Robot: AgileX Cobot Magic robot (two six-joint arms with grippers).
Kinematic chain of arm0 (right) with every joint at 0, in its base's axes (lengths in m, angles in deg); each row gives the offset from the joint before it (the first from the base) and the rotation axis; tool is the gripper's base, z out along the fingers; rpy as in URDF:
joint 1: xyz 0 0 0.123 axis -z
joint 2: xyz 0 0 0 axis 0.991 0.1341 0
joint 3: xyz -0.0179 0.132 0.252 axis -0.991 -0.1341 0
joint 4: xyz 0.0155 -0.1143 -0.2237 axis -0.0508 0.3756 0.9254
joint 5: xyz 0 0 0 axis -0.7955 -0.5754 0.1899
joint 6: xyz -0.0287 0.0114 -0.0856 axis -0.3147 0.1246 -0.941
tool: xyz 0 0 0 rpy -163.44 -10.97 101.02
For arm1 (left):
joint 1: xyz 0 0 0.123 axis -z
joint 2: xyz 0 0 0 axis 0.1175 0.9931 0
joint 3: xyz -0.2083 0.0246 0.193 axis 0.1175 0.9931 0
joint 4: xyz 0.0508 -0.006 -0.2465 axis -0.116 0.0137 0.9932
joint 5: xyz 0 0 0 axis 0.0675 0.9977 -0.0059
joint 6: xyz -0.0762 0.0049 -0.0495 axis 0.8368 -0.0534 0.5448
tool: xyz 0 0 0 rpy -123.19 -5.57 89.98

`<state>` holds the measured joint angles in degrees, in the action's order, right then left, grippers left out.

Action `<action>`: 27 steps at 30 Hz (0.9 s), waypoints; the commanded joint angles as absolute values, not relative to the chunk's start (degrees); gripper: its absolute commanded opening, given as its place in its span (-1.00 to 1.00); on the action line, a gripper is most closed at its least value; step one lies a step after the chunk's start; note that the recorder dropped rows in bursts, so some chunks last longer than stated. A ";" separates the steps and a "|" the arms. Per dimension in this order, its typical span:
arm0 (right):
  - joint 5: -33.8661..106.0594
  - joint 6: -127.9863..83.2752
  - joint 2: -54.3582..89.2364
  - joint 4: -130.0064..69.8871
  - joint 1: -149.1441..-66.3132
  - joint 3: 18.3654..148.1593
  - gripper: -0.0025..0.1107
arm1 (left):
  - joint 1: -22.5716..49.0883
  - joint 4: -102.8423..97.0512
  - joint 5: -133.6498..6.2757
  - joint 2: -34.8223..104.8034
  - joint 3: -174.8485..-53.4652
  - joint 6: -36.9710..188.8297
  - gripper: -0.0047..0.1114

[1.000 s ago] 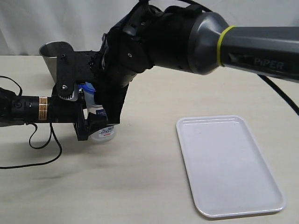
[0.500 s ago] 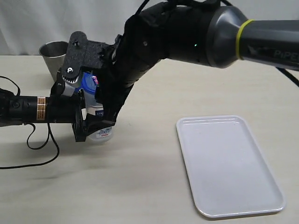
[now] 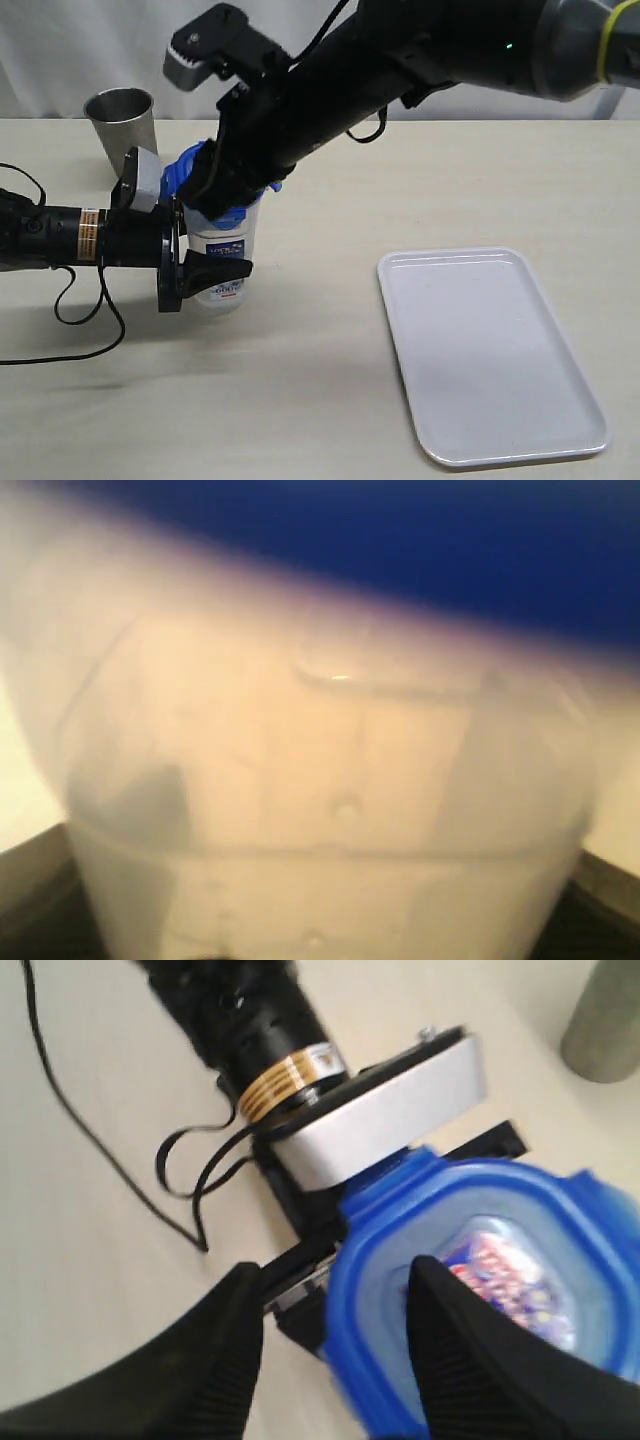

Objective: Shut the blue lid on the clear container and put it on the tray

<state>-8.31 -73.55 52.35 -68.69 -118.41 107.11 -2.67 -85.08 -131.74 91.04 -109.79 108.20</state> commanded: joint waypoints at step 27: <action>-10.77 -62.35 57.30 -78.42 -108.37 105.46 -0.19 | -2.44 -83.73 -133.65 90.39 -109.83 108.36 -0.92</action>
